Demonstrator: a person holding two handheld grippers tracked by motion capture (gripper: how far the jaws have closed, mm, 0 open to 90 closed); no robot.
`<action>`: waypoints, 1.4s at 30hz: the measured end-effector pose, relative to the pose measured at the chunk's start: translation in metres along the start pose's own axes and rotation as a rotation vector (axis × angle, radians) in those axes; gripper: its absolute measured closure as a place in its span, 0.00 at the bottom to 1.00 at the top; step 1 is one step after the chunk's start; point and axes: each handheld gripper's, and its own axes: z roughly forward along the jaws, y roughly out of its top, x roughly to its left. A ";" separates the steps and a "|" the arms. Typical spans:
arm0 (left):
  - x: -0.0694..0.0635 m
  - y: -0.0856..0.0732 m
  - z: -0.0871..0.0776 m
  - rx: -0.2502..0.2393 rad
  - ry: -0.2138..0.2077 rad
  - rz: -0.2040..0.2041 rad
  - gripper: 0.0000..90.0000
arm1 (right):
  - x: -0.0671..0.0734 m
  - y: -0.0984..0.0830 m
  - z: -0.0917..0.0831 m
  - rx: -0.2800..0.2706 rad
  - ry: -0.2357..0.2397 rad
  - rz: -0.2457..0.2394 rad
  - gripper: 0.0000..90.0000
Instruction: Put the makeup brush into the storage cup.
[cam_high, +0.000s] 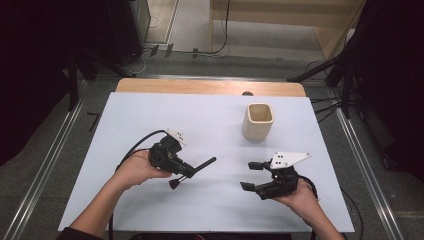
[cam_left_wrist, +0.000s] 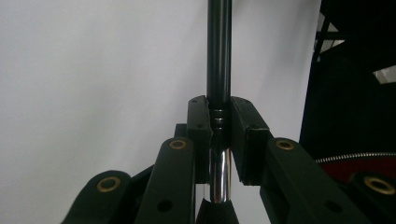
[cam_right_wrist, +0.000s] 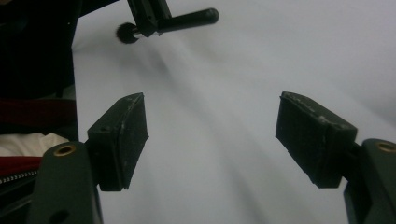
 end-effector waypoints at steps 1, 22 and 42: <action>0.000 0.000 0.000 0.000 0.000 0.000 0.88 | 0.000 0.000 0.000 0.000 0.000 0.000 0.30; -0.024 0.008 0.011 0.115 0.008 0.108 0.88 | 0.005 0.016 0.028 0.111 0.092 -0.078 0.29; -0.038 0.025 0.016 0.219 0.037 0.233 0.88 | 0.011 0.041 0.046 0.244 0.161 -0.163 0.29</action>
